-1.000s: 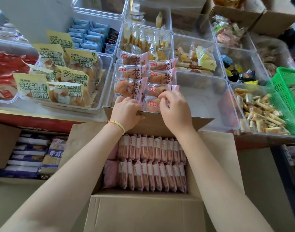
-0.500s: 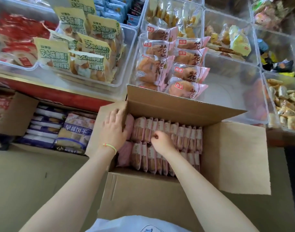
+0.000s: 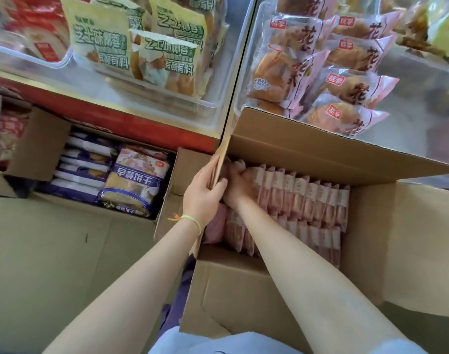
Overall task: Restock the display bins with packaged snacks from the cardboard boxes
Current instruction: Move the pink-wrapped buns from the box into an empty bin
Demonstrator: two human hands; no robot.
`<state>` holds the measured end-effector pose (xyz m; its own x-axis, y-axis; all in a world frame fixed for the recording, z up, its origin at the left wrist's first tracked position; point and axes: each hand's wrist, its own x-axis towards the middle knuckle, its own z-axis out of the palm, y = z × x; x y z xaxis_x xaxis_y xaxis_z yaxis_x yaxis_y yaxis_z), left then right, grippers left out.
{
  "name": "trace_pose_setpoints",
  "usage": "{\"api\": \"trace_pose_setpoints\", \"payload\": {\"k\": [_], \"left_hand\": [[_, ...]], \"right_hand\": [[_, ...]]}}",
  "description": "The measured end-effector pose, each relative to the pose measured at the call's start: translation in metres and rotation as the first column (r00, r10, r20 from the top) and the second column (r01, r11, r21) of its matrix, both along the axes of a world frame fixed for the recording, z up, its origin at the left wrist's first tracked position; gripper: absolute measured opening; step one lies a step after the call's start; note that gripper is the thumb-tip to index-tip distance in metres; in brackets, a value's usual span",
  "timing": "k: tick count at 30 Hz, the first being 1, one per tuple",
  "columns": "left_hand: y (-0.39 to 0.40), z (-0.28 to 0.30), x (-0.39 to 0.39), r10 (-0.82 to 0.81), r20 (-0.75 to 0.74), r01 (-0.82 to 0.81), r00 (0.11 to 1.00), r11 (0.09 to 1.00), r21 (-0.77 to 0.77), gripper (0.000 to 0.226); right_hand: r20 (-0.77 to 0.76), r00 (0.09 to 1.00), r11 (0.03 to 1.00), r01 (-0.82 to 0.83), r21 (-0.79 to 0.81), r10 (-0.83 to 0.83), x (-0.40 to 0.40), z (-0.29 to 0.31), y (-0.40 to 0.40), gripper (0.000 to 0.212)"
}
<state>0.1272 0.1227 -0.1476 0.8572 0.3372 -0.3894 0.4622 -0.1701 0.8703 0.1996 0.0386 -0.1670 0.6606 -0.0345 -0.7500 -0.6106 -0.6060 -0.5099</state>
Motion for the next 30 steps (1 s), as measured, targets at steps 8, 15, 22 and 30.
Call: {"api": "trace_pose_setpoints", "payload": {"k": [8,15,22,30], "left_hand": [[0.001,-0.005,-0.001,0.014,0.025,-0.013,1.0,0.999,-0.046,0.061],[0.0,0.001,-0.002,0.012,0.029,-0.011,1.0,1.0,-0.027,0.059],[0.0,0.005,0.0,0.012,0.02,-0.012,1.0,1.0,-0.017,0.06],[0.0,0.005,0.0,0.019,0.016,-0.019,1.0,0.999,-0.029,0.059]], "right_hand": [[0.215,0.976,0.998,0.036,-0.055,-0.024,-0.005,-0.014,0.002,0.084],[0.248,0.937,0.965,-0.21,-0.155,0.244,-0.006,-0.027,-0.006,0.057],[0.221,0.878,0.902,-0.388,-0.19,0.424,-0.018,-0.038,-0.017,0.06],[0.183,0.9,0.891,-0.327,-0.315,0.395,-0.004,-0.038,-0.004,0.049]]}}
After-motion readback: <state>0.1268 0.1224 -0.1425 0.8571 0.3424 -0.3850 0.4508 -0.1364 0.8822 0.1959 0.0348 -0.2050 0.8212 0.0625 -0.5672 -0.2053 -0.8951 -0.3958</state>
